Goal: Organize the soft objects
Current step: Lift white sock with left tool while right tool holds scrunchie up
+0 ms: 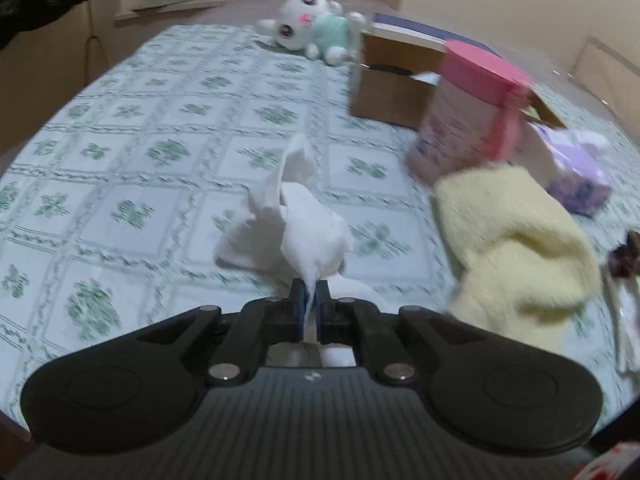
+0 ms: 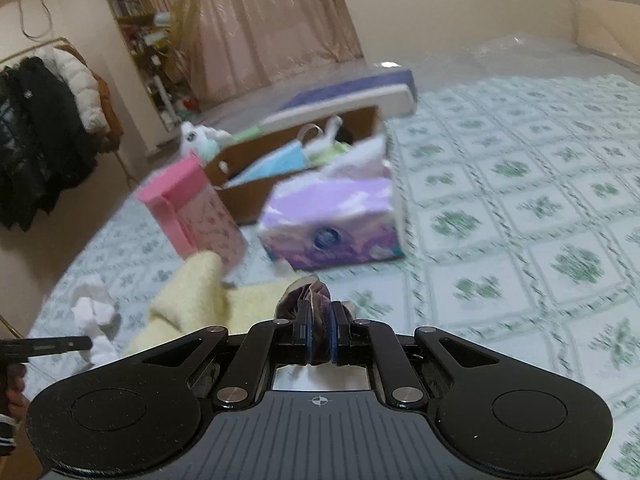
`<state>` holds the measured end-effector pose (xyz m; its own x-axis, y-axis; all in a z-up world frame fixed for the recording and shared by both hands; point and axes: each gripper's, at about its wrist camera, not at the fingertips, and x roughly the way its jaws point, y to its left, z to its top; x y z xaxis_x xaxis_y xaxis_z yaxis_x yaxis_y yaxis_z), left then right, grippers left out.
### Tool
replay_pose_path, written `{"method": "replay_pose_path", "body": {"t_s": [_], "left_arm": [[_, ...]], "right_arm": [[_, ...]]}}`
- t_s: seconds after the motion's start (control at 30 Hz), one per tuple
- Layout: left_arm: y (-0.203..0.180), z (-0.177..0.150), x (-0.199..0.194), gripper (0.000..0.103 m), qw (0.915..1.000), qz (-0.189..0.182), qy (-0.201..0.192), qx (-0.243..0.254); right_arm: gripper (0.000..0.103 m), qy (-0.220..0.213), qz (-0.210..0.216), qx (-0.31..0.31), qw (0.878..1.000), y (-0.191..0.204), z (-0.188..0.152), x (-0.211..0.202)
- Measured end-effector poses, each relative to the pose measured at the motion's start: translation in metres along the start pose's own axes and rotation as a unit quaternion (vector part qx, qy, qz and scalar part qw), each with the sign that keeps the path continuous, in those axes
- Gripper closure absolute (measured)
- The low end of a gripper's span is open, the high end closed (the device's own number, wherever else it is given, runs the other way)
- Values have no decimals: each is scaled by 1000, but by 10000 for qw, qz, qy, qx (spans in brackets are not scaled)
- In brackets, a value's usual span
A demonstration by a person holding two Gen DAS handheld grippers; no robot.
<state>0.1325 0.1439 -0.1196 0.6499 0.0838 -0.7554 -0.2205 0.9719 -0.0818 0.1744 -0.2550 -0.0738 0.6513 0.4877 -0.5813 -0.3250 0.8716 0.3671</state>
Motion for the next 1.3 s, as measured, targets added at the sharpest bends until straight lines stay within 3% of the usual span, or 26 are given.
{"method": "replay_pose_path", "body": {"t_s": [0.13,0.2,0.27,0.37,0.63,0.73,0.8,0.87,1.03,1.13,1.3], "left_arm": [[-8,-10,4,93,9998,53,165,76],[-9,-12,1,88,9998,69,163,86],[-7,-12,-4,82,9999,15,111,57],[-5,-9,-11,79,9998,113,10,134],[2,1,-17,70,9994,275,-94,163],[4,0,-17,69,9993,335,-77,171],[4,0,-16,69,9993,333,-64,169],[4,-1,-16,69,9992,343,-57,174],[2,0,-18,61,9992,302,-86,256],[-1,-1,-21,56,9993,196,-94,303],[-13,-12,-27,35,9983,-63,-100,576]], "right_arm": [[89,395,-340,494,9974,-19,-6,13],[62,498,-587,644,9950,-25,-6,15],[38,384,-475,622,9962,-27,-3,9],[35,247,-279,452,9983,-23,1,0],[35,363,-56,51,9993,-2,-2,23],[36,370,-214,-254,9988,9,-2,37],[86,351,-307,-350,9983,10,-2,48],[86,294,-322,-124,9990,4,1,53],[86,-437,4,872,9952,-24,16,30],[86,-531,30,1257,9906,-38,23,22],[86,-535,-67,1375,9890,-46,21,9]]}}
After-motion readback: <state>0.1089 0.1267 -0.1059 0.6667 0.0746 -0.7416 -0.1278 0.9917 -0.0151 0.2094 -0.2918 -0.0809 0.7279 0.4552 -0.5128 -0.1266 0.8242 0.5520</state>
